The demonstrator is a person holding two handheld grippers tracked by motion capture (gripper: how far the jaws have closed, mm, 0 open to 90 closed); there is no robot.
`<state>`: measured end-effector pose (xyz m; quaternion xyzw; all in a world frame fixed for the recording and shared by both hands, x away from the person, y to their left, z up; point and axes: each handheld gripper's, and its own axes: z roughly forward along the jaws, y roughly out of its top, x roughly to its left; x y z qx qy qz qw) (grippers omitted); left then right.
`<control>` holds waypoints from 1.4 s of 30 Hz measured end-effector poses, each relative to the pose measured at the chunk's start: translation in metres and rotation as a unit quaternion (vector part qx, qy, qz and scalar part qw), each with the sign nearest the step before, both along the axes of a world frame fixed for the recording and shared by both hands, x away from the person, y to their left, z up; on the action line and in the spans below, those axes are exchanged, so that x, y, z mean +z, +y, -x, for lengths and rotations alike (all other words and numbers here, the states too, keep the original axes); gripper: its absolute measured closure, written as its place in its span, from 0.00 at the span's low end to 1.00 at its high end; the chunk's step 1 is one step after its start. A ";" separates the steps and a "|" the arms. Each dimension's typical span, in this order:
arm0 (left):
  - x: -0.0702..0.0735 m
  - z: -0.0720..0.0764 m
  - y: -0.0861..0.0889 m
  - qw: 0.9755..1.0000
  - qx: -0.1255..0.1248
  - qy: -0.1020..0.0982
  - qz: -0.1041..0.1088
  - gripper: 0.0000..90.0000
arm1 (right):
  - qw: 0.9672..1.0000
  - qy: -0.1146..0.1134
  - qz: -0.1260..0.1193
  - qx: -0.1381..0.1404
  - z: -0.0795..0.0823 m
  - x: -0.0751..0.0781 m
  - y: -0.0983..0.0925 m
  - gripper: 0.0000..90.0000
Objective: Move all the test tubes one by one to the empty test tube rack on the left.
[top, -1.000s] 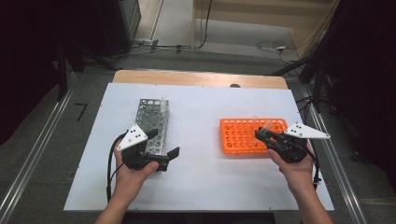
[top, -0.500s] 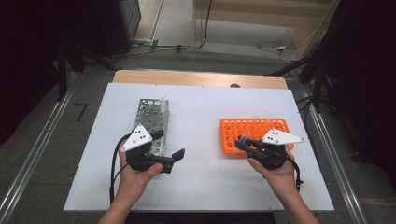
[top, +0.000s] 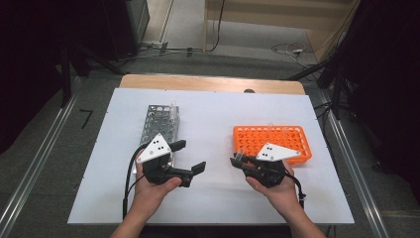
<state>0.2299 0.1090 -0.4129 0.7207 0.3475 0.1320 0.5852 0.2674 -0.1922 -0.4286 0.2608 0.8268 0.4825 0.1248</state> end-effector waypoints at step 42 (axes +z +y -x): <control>-0.005 0.003 -0.050 0.996 -0.079 -0.009 -0.032 0.82 | 0.997 0.007 0.018 0.071 0.021 -0.005 0.041 0.82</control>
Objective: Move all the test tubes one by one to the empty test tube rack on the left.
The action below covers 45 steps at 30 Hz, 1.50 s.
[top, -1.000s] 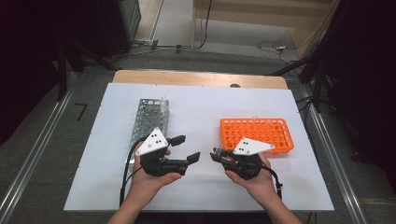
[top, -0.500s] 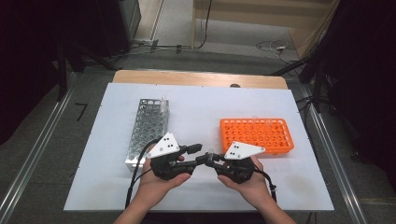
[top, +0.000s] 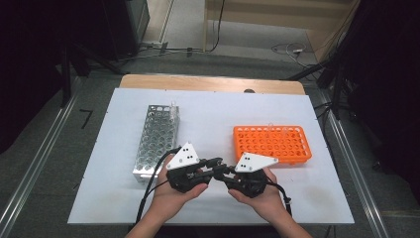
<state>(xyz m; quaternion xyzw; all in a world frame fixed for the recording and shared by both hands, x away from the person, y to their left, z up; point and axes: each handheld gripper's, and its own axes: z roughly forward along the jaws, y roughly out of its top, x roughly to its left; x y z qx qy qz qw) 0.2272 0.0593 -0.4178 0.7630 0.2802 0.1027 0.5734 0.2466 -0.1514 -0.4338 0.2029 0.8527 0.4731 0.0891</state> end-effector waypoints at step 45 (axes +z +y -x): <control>0.033 -0.042 0.085 0.992 0.118 -0.036 0.008 0.84 | 0.996 0.022 -0.036 -0.084 -0.014 -0.011 -0.110 0.00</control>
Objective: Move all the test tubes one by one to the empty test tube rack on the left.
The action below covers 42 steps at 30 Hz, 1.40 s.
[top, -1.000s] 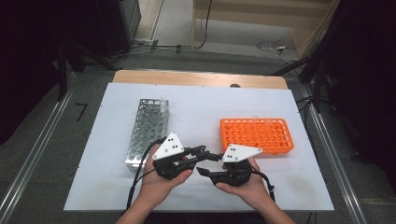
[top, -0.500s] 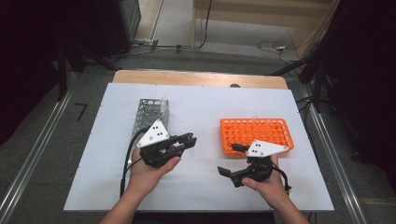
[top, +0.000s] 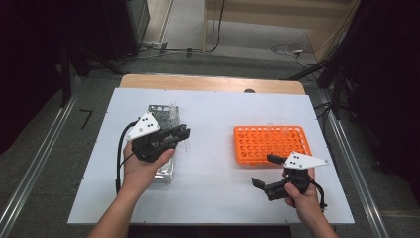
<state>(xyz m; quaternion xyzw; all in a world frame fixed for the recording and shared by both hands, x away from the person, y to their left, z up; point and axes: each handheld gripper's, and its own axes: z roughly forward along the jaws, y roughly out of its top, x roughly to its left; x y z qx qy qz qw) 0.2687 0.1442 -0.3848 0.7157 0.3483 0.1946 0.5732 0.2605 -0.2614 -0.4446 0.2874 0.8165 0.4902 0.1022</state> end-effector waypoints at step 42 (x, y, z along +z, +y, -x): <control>-0.006 -0.062 0.056 0.995 0.096 -0.001 0.018 0.84 | 0.995 0.000 -0.024 -0.100 -0.013 -0.015 -0.071 0.00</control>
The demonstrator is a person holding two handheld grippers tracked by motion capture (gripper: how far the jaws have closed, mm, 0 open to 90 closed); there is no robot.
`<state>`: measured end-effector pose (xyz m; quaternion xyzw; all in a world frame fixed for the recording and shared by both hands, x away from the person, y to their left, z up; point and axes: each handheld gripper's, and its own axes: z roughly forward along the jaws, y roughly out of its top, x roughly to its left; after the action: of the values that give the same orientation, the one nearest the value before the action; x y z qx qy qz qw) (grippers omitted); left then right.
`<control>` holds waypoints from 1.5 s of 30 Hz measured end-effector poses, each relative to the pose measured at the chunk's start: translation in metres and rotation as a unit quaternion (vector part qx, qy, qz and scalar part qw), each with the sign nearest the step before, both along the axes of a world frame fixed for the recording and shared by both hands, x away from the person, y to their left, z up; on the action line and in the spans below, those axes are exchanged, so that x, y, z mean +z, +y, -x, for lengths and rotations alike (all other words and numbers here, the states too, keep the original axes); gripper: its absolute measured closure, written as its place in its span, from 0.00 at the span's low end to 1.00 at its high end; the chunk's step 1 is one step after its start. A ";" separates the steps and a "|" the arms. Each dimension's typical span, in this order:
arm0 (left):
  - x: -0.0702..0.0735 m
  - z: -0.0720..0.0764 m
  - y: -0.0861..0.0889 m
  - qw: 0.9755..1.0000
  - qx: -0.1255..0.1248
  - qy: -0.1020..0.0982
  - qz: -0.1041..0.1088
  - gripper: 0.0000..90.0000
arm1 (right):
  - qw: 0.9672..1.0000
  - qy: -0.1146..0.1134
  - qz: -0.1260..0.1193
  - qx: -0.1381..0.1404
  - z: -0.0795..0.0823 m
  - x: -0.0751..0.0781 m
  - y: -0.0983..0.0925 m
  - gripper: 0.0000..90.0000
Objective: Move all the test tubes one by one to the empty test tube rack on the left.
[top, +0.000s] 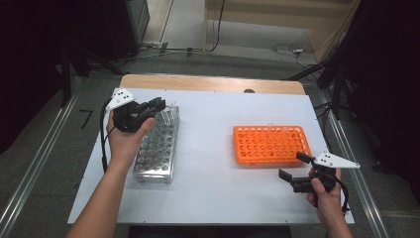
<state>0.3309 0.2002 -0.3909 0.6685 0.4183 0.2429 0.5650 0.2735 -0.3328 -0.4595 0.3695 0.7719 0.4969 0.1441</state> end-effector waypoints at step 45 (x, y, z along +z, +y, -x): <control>-0.036 -0.020 -0.014 0.997 0.010 0.072 -0.035 0.50 | 1.000 0.001 0.002 -0.013 -0.001 0.000 -0.001 0.00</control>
<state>0.3505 0.1859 -0.4271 0.6995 0.4553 0.2143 0.5075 0.2747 -0.3339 -0.4600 0.3796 0.7680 0.4933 0.1505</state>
